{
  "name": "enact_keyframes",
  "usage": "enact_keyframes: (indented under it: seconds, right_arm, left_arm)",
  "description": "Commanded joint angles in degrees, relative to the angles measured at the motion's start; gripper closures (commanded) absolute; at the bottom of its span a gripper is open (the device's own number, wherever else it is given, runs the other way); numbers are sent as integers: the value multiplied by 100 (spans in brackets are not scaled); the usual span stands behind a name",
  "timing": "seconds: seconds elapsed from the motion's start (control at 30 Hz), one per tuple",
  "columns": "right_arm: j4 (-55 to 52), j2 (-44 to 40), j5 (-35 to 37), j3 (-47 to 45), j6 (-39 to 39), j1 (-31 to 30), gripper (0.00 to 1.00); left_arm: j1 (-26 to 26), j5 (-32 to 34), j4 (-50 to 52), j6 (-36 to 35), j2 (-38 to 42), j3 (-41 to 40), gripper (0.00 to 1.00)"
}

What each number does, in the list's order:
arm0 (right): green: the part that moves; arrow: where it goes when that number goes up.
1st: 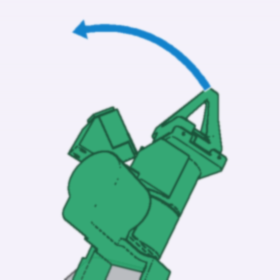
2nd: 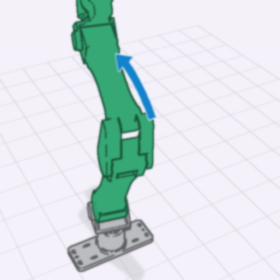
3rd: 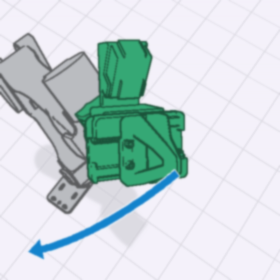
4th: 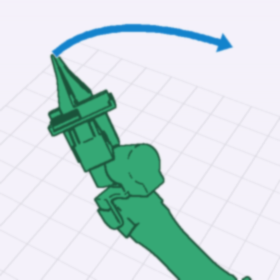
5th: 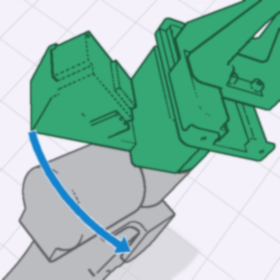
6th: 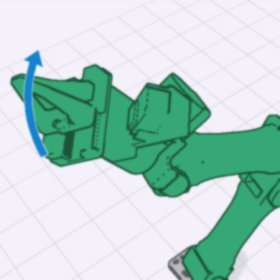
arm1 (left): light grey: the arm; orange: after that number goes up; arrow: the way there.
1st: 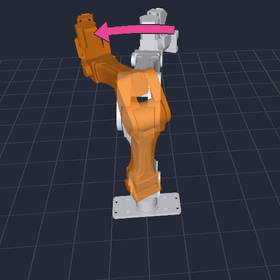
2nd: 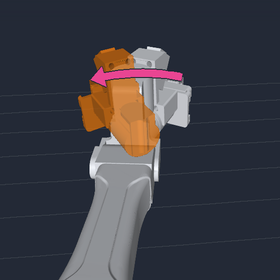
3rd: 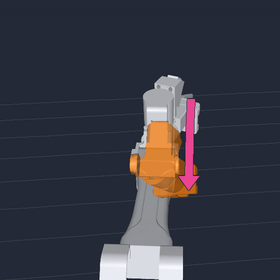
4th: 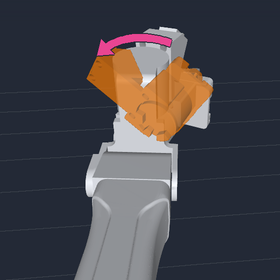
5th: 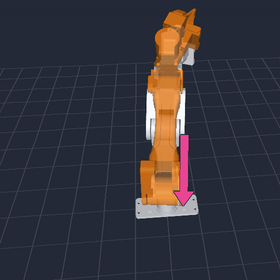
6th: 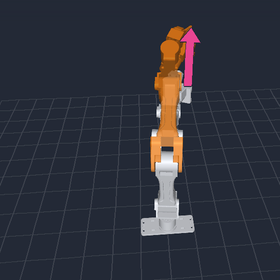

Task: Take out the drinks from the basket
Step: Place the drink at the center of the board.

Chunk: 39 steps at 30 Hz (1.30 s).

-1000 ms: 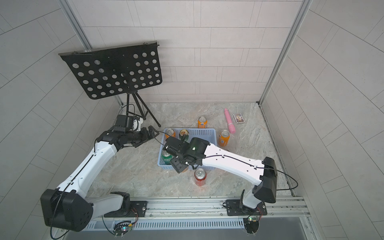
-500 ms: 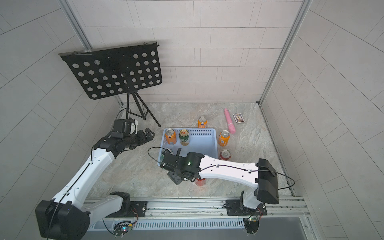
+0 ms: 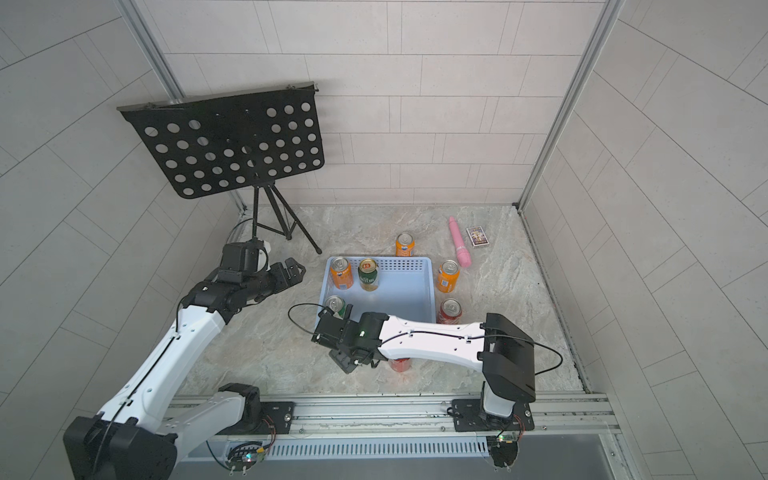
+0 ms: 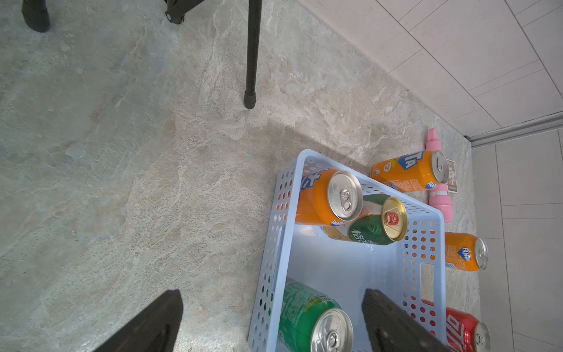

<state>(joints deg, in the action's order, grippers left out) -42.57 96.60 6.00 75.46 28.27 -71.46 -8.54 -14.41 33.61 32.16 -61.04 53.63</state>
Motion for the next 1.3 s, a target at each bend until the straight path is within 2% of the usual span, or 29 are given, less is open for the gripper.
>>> enact_keyframes:
  seconds: [0.0, 0.4, 0.57, 0.6, 0.73, 0.83, 1.07, 1.27]
  right_arm:
    - [190, -20, 31, 75, -67, -97, 84]
    - [254, 78, -169, -190, -50, -178, 82]
    - [253, 136, -125, -194, -49, -201, 77]
    - [258, 134, -106, -198, -52, -197, 74]
    - [212, 83, -64, -166, -50, -210, 44]
    - [143, 11, -10, -138, -58, -218, 30]
    - [57, -165, 67, -95, -85, -218, 17]
    - [-32, -395, 244, 4, -72, -214, 12]
  left_arm:
    - [-11, 19, -100, 18, -14, -45, 0]
    - [-9, -109, -139, 38, -63, -64, 0]
    - [-11, -81, -117, 27, -43, -80, 0]
    - [-11, -85, -117, 27, -42, -80, 0]
    - [-9, -138, -101, 18, -104, -55, 0]
    - [-15, -180, -65, 0, -162, -27, 0]
    - [-9, -174, -194, 93, -195, -60, 0]
    - [-16, -210, -131, 64, -290, 45, 0]
